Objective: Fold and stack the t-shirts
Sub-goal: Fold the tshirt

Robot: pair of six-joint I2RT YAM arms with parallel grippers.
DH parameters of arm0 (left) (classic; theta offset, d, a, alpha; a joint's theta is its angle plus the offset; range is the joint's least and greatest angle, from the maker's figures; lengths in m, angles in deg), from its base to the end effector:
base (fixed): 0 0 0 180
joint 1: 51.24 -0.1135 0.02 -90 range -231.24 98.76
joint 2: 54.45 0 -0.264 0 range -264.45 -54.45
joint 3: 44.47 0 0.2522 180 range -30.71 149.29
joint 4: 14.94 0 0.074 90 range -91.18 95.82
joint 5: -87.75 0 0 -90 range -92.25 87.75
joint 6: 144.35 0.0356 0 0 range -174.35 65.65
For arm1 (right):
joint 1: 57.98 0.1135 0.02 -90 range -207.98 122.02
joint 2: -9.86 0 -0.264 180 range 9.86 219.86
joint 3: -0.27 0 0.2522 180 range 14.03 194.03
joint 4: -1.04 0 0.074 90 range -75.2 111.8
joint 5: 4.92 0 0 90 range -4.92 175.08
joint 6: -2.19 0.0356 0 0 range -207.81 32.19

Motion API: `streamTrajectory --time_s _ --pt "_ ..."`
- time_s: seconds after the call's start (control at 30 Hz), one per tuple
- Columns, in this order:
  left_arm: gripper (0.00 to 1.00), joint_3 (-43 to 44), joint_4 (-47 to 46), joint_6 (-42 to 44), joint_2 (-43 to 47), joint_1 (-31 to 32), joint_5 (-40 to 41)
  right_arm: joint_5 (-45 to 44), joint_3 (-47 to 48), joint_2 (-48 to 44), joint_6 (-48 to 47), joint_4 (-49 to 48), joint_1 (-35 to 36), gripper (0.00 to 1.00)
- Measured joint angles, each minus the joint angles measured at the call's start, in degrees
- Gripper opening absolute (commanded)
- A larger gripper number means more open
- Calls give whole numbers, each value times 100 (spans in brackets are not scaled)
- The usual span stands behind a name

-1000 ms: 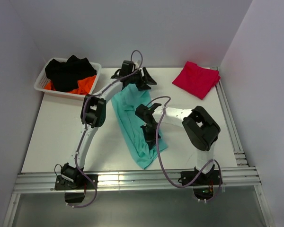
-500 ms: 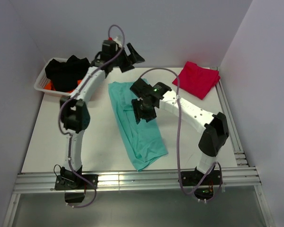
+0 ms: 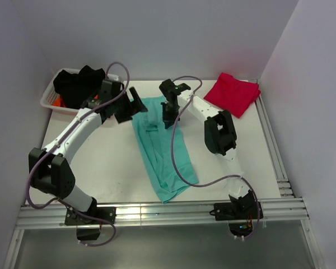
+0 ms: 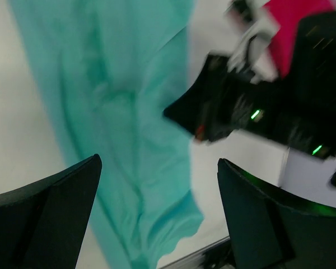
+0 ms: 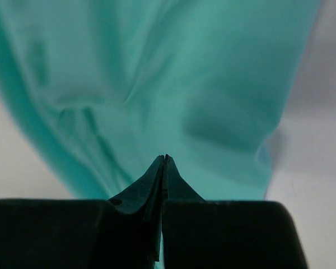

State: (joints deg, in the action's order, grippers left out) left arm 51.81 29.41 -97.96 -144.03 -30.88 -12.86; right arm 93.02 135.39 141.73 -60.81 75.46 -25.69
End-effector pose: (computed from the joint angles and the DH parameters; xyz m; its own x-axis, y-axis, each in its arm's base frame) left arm 0.3304 -0.1296 0.3403 -0.7448 -0.4467 -0.4957 -0.0484 0.7771 -0.6275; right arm 0.4059 0.2623 0.2210 -0.9702 -0.0812 -0.2282 -0.1418 0.9543 0.2630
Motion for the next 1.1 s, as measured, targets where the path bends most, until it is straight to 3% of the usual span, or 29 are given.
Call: streamTrajectory --time_s 0.2,0.43,1.1 --pt "91 -1019 750 -125 597 74 326 356 306 855 280 -284 -348 0" --pt "90 -1222 986 -149 1543 90 527 525 737 1093 431 -791 -522 0" --pt "88 -1255 1204 -92 1193 103 531 1010 -813 518 903 -1779 -1408 0"
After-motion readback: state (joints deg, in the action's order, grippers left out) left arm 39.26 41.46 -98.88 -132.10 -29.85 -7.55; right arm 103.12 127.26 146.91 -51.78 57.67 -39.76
